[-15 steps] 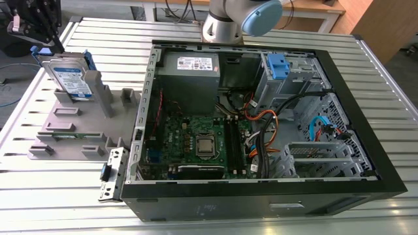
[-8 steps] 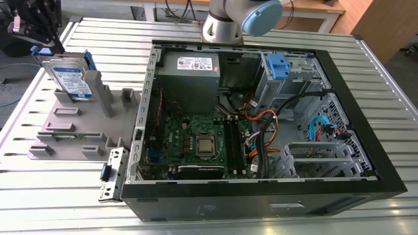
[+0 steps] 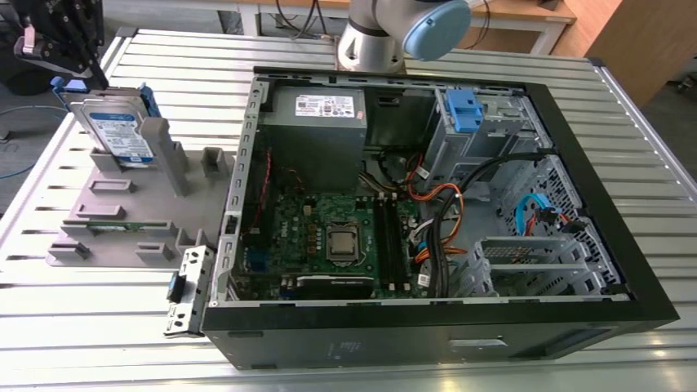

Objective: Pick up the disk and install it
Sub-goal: 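Pick up the disk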

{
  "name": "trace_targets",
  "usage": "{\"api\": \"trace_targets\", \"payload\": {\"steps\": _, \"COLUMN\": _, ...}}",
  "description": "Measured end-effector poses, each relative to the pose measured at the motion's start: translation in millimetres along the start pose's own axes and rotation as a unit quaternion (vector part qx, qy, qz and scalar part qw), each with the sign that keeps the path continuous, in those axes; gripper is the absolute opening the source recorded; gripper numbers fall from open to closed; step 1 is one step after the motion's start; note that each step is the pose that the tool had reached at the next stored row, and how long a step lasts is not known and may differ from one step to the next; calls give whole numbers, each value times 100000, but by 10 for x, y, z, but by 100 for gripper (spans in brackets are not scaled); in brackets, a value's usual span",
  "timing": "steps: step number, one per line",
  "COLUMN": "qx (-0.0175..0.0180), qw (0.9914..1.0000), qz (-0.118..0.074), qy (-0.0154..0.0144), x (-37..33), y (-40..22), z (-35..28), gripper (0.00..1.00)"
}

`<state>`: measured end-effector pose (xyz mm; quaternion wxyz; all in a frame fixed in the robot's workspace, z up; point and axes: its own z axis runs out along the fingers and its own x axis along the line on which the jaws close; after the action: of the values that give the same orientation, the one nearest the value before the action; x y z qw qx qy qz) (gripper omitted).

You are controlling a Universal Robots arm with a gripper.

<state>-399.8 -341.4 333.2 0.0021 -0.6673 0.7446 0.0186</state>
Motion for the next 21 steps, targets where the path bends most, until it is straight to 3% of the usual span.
{"api": "trace_targets", "payload": {"steps": 10, "qx": 3, "qw": 100000, "qz": 0, "qy": -3, "x": 0, "y": -1, "z": 0, "gripper": 11}}
{"api": "trace_targets", "payload": {"steps": 12, "qx": 3, "qw": 100000, "qz": -1, "qy": -1, "x": 0, "y": -1, "z": 0, "gripper": 17}}
{"api": "trace_targets", "payload": {"steps": 14, "qx": 1, "qw": 100000, "qz": 0, "qy": 0, "x": 0, "y": -1, "z": 0, "gripper": 29}}
{"api": "trace_targets", "payload": {"steps": 15, "qx": 1, "qw": 100000, "qz": 1, "qy": 1, "x": 0, "y": -1, "z": 0, "gripper": 29}}
{"api": "trace_targets", "payload": {"steps": 18, "qx": 1, "qw": 100000, "qz": -1, "qy": -1, "x": 0, "y": -1, "z": 0, "gripper": 47}}
{"api": "trace_targets", "payload": {"steps": 21, "qx": 2, "qw": 100000, "qz": -1, "qy": -2, "x": 0, "y": -2, "z": 0, "gripper": 52}}
